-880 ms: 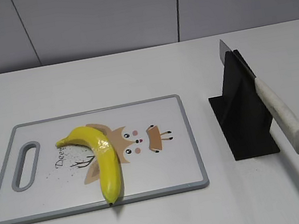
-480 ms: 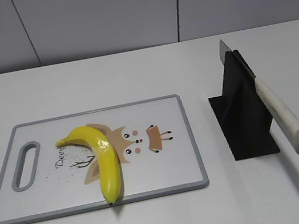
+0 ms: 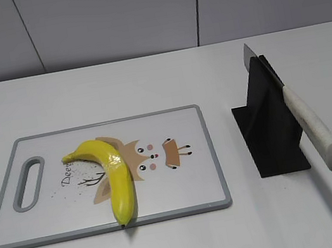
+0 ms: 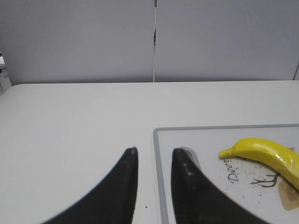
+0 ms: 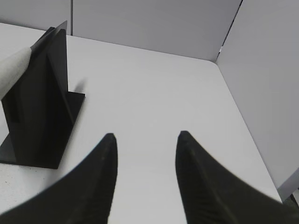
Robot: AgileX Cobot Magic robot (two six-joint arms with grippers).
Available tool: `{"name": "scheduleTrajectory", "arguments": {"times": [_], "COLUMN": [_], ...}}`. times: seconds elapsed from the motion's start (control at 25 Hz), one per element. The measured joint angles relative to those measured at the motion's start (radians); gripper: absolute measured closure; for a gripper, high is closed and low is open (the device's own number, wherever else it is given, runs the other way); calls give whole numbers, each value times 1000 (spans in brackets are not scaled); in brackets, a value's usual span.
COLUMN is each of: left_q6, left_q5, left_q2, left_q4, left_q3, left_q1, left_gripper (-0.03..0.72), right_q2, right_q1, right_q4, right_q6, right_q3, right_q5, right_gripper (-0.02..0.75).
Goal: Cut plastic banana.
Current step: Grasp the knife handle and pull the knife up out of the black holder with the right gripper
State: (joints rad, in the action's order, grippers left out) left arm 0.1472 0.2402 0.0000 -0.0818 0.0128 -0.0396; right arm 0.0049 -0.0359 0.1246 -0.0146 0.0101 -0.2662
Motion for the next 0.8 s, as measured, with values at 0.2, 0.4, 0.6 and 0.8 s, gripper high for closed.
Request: {"name": "scheduleTrajectory", "arguments": {"times": [0.2,0.4,0.6,0.8], "left_q6": [0,0,0,0], "left_q5": [0,8,134,558], "left_q2": [0,-1,-1,19], "left_q4": [0,35,76,82], "left_q3": [0,-27,-306,-565], "left_q1": [0,0,0,0], "left_gripper": [451,451,451,451], "right_q2": [0,0,0,-1], "right_q1": [0,0,0,0], "right_q4": [-1,-51,-73,-85], "right_q6": [0,0,0,0], "right_q3": [0,-29,-277,-523], "right_q5": [0,114,48,-461], "right_gripper": [389,389,389,389]}}
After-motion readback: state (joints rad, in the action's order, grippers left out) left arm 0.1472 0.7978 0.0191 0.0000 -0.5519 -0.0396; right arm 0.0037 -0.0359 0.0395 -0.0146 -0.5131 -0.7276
